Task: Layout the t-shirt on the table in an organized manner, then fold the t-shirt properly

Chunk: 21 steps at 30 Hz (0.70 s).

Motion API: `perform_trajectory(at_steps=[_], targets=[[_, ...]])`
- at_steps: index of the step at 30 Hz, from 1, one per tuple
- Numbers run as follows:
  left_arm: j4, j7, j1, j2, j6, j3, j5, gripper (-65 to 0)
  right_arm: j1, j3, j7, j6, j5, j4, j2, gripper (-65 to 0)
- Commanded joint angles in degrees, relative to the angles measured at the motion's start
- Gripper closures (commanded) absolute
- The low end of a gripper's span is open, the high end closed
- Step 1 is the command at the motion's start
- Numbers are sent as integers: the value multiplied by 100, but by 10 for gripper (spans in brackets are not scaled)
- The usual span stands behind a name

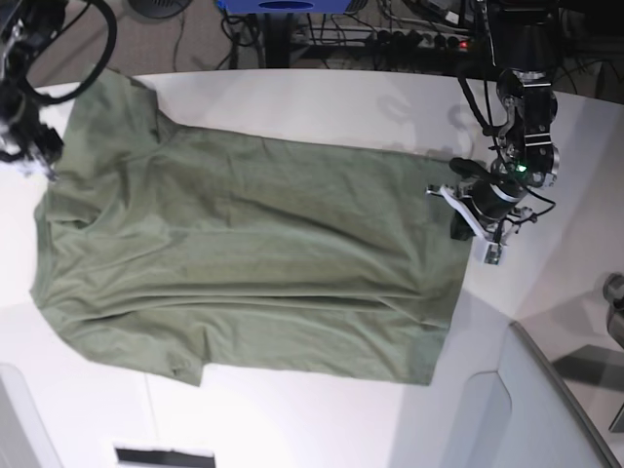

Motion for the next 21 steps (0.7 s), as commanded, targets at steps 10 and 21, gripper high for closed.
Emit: perform_trajectory(at_steps=[10,21], targets=[[-186,-363,61,98,-7,1,-60,0,448,-294,612,107,5,-1919,333,0],[-705,-671,413,-87,19,291,-60,0,237,-276,771,107,32,-2745,500,0]])
